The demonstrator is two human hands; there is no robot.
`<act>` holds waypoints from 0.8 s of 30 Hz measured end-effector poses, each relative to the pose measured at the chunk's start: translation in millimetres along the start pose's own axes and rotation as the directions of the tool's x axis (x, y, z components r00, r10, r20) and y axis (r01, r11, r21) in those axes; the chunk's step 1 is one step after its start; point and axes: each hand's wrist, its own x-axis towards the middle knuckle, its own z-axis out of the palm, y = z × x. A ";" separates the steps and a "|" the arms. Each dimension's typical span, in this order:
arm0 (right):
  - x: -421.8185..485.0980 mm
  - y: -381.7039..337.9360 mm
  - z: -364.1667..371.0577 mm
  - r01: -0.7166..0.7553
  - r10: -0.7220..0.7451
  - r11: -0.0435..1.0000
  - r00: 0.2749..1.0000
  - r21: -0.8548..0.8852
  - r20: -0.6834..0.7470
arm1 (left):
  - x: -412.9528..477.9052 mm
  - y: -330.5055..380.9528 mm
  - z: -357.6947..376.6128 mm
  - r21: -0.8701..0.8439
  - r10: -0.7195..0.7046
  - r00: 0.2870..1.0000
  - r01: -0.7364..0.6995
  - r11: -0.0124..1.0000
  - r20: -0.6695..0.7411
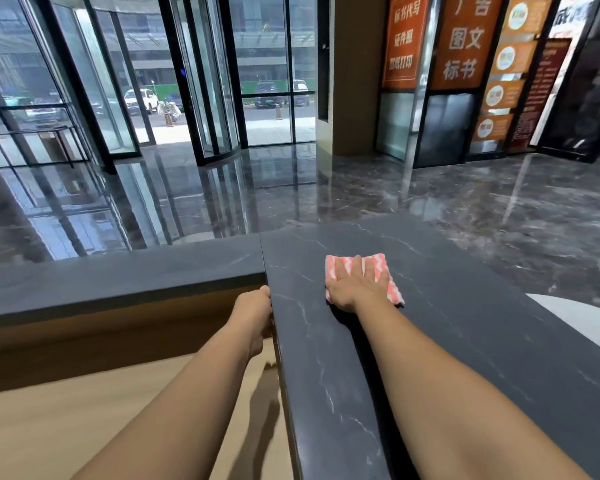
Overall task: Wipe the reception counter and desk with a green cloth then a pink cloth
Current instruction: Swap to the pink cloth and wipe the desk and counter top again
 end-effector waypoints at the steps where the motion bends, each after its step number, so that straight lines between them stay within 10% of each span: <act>1: 2.9 -3.2 0.6 0.001 -0.001 1.000 1.000 -0.003 0.001 | 1.5 -0.8 -0.7 0.013 -0.005 1.000 0.005 1.000 0.000; 14: -6.8 -88.2 22.5 0.502 -0.494 0.862 0.864 -0.070 0.100 | 12.9 4.1 -9.4 -0.231 0.007 0.997 -0.023 0.973 -0.072; 24: 20.1 14.4 -2.0 0.293 -0.291 0.954 0.956 -0.062 0.047 | -6.5 6.2 14.0 -0.159 0.030 0.996 -0.044 0.986 -0.088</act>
